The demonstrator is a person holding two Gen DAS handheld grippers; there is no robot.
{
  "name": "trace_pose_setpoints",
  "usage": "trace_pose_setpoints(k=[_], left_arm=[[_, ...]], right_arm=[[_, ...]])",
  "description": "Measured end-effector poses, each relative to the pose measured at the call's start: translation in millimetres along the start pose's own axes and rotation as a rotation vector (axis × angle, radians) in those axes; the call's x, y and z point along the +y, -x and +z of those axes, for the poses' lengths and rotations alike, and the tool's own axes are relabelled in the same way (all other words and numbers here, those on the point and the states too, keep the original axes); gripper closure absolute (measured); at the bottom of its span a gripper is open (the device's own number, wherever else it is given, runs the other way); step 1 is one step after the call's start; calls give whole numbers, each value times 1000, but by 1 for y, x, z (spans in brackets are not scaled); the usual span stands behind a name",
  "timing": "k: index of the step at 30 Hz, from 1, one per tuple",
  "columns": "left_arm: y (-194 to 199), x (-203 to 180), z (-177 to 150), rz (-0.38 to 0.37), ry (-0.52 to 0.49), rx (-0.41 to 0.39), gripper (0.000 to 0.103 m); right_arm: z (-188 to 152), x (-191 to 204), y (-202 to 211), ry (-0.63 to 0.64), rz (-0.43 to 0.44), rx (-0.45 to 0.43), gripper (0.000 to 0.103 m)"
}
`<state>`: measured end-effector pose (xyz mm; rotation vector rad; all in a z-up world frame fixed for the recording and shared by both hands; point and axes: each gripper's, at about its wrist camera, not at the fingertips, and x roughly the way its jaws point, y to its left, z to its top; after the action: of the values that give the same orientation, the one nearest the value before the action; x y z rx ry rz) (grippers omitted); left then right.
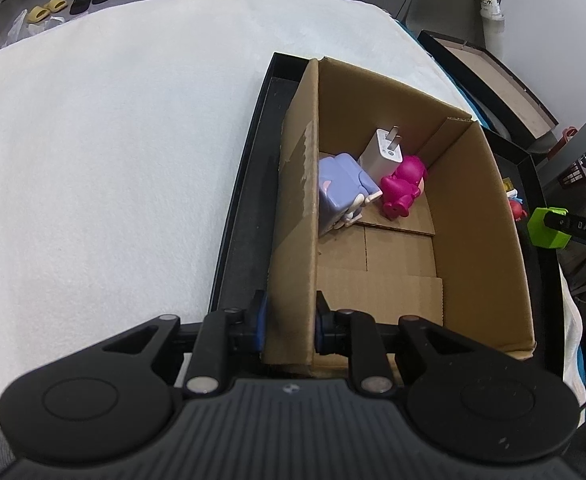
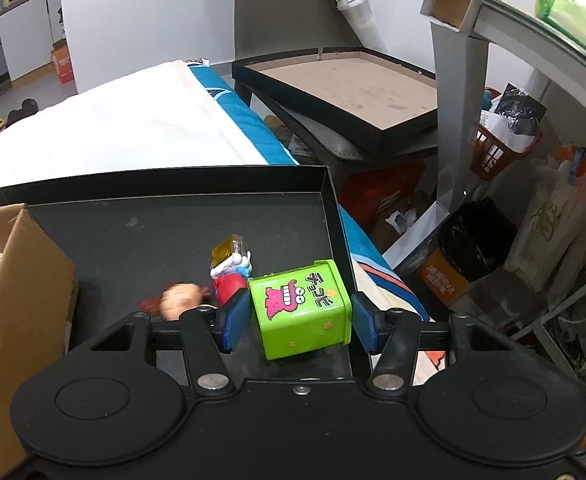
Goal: Organize rigid objects
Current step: 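Close the right gripper on the green cube box and lift it, then carry the green cube box into the cardboard box and release it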
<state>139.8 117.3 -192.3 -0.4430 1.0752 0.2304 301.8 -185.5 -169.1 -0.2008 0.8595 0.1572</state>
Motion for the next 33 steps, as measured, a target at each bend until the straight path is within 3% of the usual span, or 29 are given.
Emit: trace_pose_setpoints(k=[9,15,33], left_arm=[[4,5,-1,-26,8,-15,82],[5,8,-2,-39,14,-15,82],[4,22,-4,-114,50,-24,81]], right_arm=[[-3,10,19,55,3,1,50],[1,16,33,22,79,48,50],[28,87,77,158,126,12,50]])
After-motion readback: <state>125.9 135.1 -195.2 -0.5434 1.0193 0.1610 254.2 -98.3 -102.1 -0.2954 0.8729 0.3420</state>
